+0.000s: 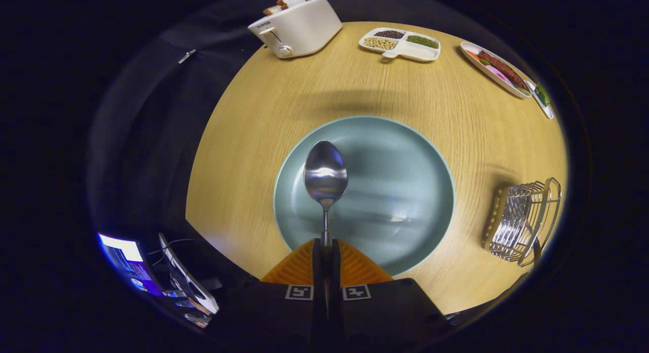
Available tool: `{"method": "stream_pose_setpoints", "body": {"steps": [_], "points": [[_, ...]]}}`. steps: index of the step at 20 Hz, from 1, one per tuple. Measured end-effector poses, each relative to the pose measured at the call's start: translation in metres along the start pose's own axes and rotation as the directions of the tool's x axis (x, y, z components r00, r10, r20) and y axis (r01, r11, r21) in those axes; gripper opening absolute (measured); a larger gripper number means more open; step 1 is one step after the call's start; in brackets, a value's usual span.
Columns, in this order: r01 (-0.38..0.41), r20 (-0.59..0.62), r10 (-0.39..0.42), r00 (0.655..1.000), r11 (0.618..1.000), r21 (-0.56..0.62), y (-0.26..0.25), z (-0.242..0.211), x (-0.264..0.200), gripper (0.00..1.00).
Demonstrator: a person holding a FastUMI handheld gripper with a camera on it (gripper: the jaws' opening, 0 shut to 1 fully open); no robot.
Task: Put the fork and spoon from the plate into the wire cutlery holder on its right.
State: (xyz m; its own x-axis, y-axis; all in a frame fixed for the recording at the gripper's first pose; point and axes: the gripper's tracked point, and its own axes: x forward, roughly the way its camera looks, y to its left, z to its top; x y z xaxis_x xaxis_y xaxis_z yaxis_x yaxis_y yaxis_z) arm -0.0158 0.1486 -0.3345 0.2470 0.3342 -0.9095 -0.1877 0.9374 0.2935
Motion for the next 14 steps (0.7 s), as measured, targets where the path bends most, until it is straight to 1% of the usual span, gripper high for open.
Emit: {"method": "stream_pose_setpoints", "body": {"steps": [4,8,11,14], "points": [[-0.013,0.018,0.013,1.000,1.000,0.017,-0.021,0.000,-0.052,0.06],[-0.024,0.033,0.021,0.999,0.997,0.076,-0.050,0.008,-0.100,0.06],[0.015,0.020,-0.016,1.000,0.996,0.087,-0.091,0.008,-0.137,0.06],[0.067,-0.055,-0.063,0.997,0.994,0.082,-0.132,-0.004,-0.167,0.06]]}}
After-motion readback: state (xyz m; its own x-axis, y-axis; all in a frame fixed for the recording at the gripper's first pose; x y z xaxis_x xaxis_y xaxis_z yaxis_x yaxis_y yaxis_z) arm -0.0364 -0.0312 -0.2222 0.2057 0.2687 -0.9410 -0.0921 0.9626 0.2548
